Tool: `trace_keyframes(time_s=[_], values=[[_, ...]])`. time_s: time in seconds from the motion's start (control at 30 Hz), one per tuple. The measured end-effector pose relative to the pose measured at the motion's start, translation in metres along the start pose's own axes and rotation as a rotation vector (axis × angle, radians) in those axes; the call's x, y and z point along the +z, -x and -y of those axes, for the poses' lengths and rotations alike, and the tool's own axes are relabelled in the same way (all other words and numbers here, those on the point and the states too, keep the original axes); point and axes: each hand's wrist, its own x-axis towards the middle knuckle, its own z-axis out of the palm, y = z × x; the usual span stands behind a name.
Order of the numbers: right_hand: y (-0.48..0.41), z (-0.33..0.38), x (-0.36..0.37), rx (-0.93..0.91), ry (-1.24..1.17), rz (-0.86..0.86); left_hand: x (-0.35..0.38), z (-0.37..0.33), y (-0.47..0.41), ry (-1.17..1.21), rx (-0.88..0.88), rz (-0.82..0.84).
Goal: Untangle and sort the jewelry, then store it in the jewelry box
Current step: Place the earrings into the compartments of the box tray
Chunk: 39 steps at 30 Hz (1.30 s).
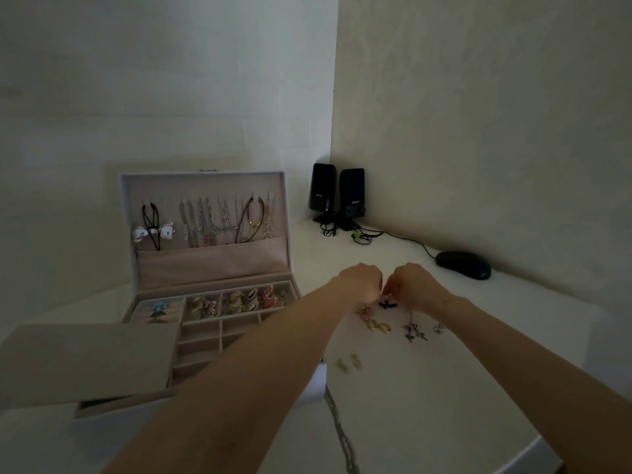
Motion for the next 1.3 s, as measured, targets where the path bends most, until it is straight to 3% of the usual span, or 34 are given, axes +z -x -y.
trace_keyframes(time_s=[0.33,0.6,0.87,1.3], values=[[0.004,0.0,-0.004,0.01,-0.104,-0.036,0.002,-0.002,0.003,0.044,0.034,-0.049],[0.031,0.04,-0.044,-0.094,-0.564,-0.223,-0.048,0.027,0.067,0.227,0.152,-0.195],[0.061,0.124,-0.056,-0.29,-0.898,-0.114,-0.07,0.084,0.164,0.271,0.109,-0.158],[0.048,0.194,-0.028,-0.385,-0.845,-0.101,-0.06,0.148,0.188,0.246,-0.013,-0.131]])
